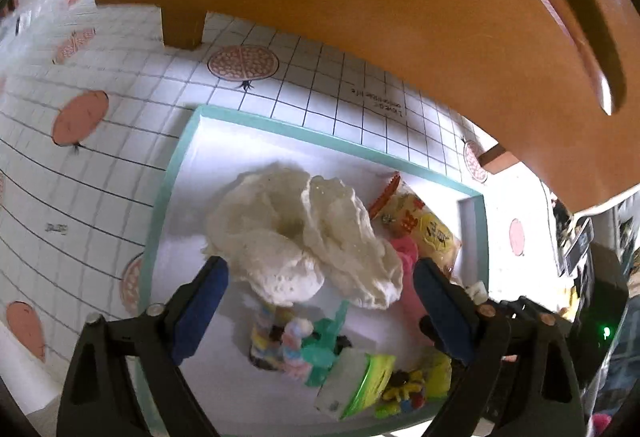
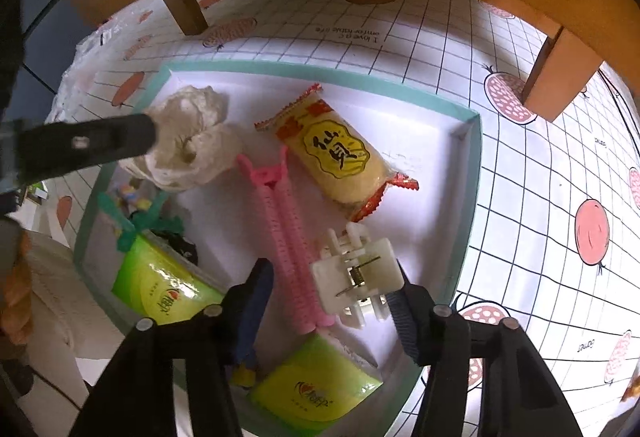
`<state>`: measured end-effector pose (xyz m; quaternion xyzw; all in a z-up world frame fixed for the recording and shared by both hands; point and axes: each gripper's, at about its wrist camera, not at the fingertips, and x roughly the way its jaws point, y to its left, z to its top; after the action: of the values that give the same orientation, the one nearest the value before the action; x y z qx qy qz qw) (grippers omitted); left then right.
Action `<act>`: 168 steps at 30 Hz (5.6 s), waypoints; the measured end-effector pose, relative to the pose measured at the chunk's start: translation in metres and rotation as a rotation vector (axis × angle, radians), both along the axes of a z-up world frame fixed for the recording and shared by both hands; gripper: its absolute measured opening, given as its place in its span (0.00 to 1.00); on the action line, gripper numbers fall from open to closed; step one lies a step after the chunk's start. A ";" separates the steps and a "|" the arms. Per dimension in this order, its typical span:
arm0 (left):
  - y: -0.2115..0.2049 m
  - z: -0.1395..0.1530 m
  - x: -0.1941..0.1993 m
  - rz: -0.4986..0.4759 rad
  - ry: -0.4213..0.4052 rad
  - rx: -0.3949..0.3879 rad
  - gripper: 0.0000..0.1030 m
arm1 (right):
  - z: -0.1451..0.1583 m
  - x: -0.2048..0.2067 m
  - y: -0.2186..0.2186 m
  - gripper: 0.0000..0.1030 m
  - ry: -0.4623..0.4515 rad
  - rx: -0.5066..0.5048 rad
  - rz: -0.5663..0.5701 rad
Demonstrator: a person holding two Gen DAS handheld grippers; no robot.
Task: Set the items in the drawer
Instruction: 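Grasp the white lace cloth with the left tool while the right tool grasps the white hair clip, then carry the lace cloth and hair clip into the open drawer while both tools open, then withdraw both open tools from the drawer back toward the tray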
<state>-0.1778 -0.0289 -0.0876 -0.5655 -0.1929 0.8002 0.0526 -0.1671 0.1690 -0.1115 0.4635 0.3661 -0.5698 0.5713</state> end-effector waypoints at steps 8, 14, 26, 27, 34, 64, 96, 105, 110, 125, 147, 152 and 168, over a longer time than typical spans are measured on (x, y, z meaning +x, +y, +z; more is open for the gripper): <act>-0.011 -0.019 -0.009 0.090 -0.053 0.078 0.56 | 0.004 0.005 -0.002 0.50 0.047 0.004 0.037; -0.008 -0.031 -0.012 0.111 -0.080 0.085 0.30 | 0.009 0.011 -0.005 0.51 0.095 -0.003 0.039; -0.013 -0.023 -0.008 0.165 -0.035 0.114 0.16 | 0.014 0.002 -0.005 0.38 0.110 0.000 0.006; -0.014 -0.023 -0.007 0.166 -0.033 0.115 0.16 | 0.015 0.000 -0.004 0.38 0.111 0.001 -0.001; -0.027 -0.015 -0.001 0.185 -0.002 0.114 0.15 | 0.031 -0.013 0.000 0.38 0.106 -0.041 -0.061; -0.006 0.160 0.073 0.150 0.424 -0.105 0.15 | 0.198 0.000 0.055 0.38 0.082 -0.379 -0.083; 0.008 0.302 -0.024 0.052 0.556 -0.174 0.15 | 0.322 -0.034 -0.049 0.38 0.141 -0.466 -0.137; 0.000 0.267 -0.054 0.069 0.439 -0.194 0.16 | 0.285 -0.043 -0.081 0.38 0.136 -0.357 -0.157; -0.001 0.253 -0.064 0.075 0.394 -0.200 0.21 | 0.271 -0.049 -0.086 0.38 0.137 -0.319 -0.148; -0.013 0.247 -0.064 0.133 0.339 -0.216 0.66 | 0.258 -0.060 -0.091 0.75 0.132 -0.282 -0.154; -0.021 0.255 -0.035 0.231 0.421 -0.260 1.00 | 0.268 -0.057 -0.057 1.00 0.110 -0.359 -0.179; -0.013 0.270 -0.007 0.224 0.473 -0.250 1.00 | 0.279 -0.051 -0.028 1.00 0.089 -0.433 -0.182; 0.012 0.242 0.076 0.144 0.537 -0.239 1.00 | 0.230 -0.026 0.058 1.00 0.072 -0.421 -0.152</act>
<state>-0.1022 -0.0174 0.1542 -0.3208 -0.1162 0.9397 -0.0220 -0.1935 0.2274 0.1183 0.3397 0.2236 -0.6912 0.5973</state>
